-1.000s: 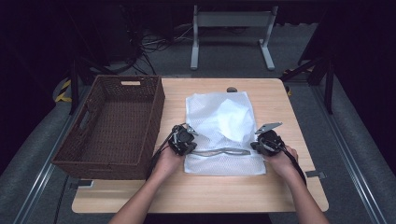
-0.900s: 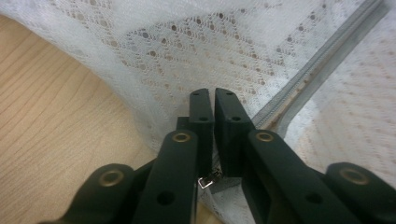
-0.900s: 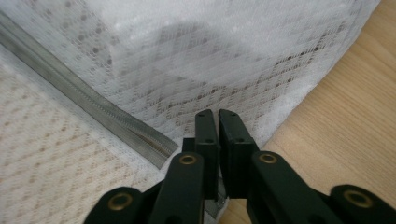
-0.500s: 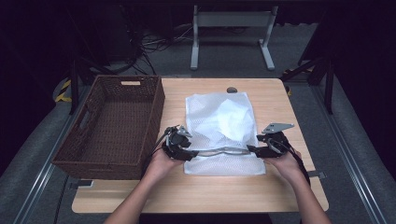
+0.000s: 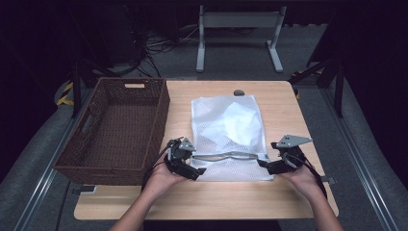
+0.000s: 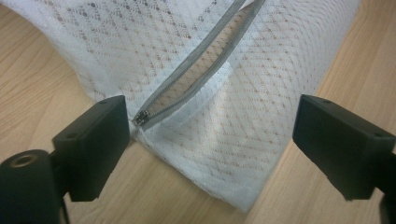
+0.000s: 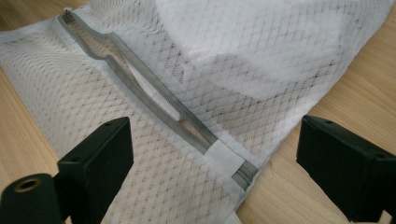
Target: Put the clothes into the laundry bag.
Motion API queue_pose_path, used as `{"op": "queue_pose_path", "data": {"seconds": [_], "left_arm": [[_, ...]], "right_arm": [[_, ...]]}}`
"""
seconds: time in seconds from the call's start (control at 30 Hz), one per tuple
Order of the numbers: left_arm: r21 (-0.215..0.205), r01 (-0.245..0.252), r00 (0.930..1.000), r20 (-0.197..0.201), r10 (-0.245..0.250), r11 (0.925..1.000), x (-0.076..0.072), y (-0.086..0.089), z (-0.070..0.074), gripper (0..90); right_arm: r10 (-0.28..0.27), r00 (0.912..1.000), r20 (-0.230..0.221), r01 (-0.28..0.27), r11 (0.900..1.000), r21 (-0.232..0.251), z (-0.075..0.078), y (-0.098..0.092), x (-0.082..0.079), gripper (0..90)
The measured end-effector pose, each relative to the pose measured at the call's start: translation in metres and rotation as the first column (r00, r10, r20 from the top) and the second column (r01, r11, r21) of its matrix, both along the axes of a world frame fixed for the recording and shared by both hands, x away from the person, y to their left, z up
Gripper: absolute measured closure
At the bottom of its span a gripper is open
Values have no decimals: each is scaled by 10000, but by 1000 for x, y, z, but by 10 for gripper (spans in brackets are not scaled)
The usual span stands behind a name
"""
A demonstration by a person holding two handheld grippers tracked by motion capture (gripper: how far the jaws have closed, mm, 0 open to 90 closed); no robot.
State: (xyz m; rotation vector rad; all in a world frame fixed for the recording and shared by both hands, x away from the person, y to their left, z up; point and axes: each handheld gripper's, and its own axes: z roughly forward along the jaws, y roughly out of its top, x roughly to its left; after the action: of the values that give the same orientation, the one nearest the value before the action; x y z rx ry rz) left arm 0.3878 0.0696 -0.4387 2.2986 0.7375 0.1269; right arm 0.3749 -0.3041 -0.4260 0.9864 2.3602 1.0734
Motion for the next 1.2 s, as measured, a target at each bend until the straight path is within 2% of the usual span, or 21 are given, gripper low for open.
{"op": "queue_pose_path", "data": {"seconds": [0.07, 0.2, 0.4, 0.53, 0.73, 0.83, 0.9, 1.03, 1.2], "left_arm": [[-27, 7, 10000, 32, -7, 10000, -2, 1, -1, 91], [183, 36, 9998, 218, -40, 9998, -10, 2, -4, 50], [347, 121, 9997, 185, -128, 9993, -23, 6, -7, 47], [452, 132, 9994, 326, -147, 9989, -32, 12, -9, 46], [447, 87, 9997, 204, -96, 9990, -47, 26, -14, 46], [464, 149, 9998, 113, -154, 9988, -54, 26, -19, 46], [639, 192, 9998, 89, -198, 9978, -55, 26, -21, 45], [658, 166, 9998, 67, -171, 9977, -52, 25, -23, 44], [714, 11, 10000, 71, -17, 9974, -52, 25, -22, 44]], "right_arm": [[-26, 10000, 45, 26, 10000, 73, 0, -2, -5, 99], [-101, 9999, 122, 101, 9999, -10, -1, -6, -13, 82], [-337, 9993, 152, 338, 9994, -58, -5, -15, -27, 66], [-499, 9985, 239, 499, 9988, 5, -5, -20, -34, 55], [-617, 9978, 223, 617, 9981, 8, -7, -24, -46, 45], [-662, 9977, 109, 663, 9978, -24, -11, -27, -53, 42], [-632, 9980, 38, 632, 9980, -7, -14, -28, -55, 42], [-614, 9981, 14, 614, 9978, -231, -18, -27, -55, 41], [-523, 9986, 9, 523, 9986, -100, -19, -27, -53, 41]]}}
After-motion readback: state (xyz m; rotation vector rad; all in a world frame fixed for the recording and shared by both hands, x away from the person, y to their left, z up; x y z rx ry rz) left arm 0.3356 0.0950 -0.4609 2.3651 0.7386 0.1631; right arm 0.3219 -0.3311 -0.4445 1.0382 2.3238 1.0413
